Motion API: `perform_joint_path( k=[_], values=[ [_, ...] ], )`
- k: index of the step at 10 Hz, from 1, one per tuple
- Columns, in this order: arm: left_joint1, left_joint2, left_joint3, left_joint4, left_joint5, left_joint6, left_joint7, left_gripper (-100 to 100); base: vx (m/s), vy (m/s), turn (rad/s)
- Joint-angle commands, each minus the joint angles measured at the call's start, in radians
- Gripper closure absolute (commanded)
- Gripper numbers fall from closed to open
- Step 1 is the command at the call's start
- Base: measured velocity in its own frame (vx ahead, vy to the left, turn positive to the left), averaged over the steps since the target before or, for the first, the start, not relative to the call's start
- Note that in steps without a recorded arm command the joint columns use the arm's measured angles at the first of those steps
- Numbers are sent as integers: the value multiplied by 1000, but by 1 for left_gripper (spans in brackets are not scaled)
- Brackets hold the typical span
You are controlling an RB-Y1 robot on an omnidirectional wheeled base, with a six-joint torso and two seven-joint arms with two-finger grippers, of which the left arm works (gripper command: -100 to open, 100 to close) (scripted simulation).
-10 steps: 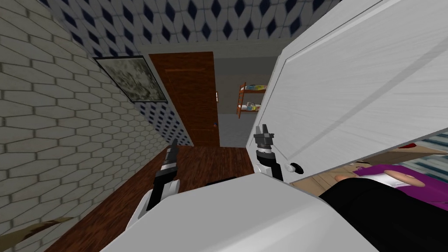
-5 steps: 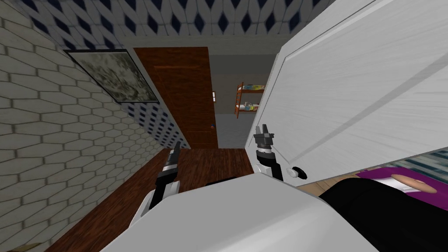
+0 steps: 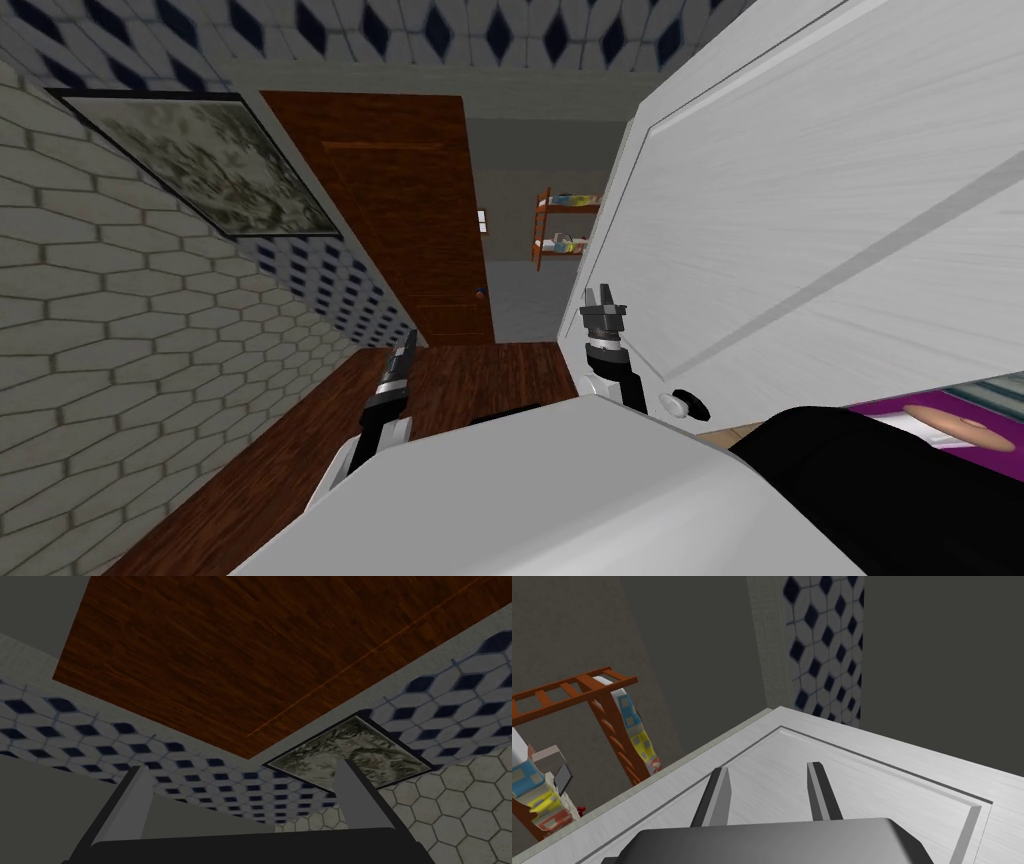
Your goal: Pull the door open
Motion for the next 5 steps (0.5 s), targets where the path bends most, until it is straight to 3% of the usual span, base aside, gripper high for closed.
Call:
perform_joint_path(
  k=[1, 5],
  values=[
    [-7, -1, 4, 39, -9, -16, -41, -100, 100, -33, -67],
    [-28, 1, 18, 134, -30, -47, -131, -100, 104, -30, -83]
  ],
)
